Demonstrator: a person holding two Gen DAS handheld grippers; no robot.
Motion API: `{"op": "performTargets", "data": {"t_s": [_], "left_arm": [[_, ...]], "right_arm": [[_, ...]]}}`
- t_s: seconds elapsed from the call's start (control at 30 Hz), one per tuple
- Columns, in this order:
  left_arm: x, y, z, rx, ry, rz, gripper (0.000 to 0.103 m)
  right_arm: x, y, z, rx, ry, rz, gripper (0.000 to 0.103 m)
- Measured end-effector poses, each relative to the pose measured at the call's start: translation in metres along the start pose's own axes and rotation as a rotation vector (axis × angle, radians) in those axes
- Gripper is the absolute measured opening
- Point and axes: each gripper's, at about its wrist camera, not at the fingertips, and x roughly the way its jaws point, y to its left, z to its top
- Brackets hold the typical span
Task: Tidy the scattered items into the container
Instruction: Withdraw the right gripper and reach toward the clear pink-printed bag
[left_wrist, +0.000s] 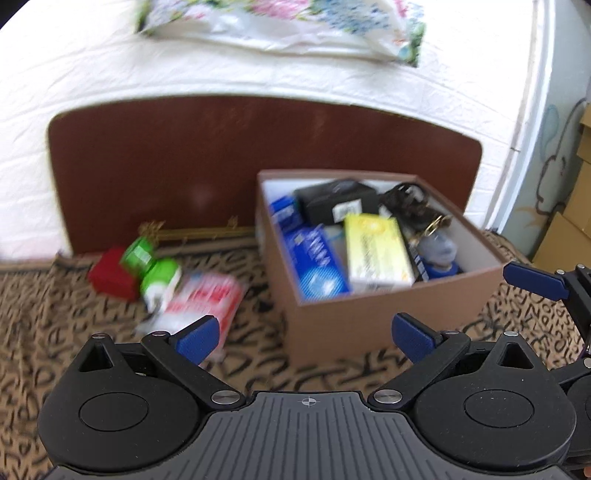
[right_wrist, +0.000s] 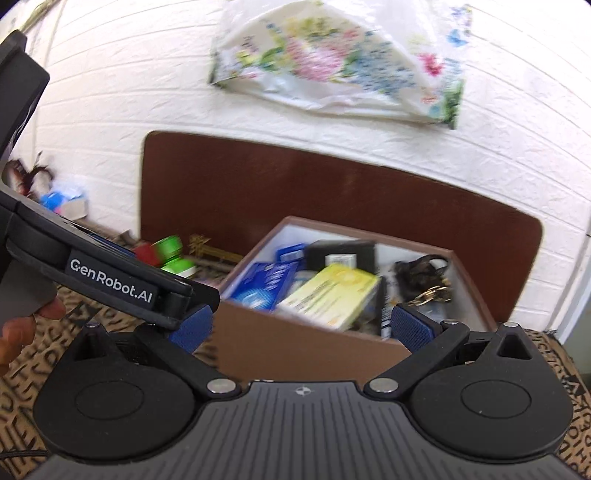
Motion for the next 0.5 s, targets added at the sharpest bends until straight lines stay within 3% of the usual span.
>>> {"op": "performTargets", "data": {"t_s": [0.23,0.5], "left_arm": [[-0.013,0.044,-0.036,-0.084,0.035,0.047,0.103],[-0.009,0.092,-0.045,-0.152,0.058,0.057,0.103]], "right_arm": [[0.007,0.045,-0.011,-0.031,0.031,0.073,0.102],[0.037,0.086,-0.021,-0.041,0.077,0.183,0.102]]}}
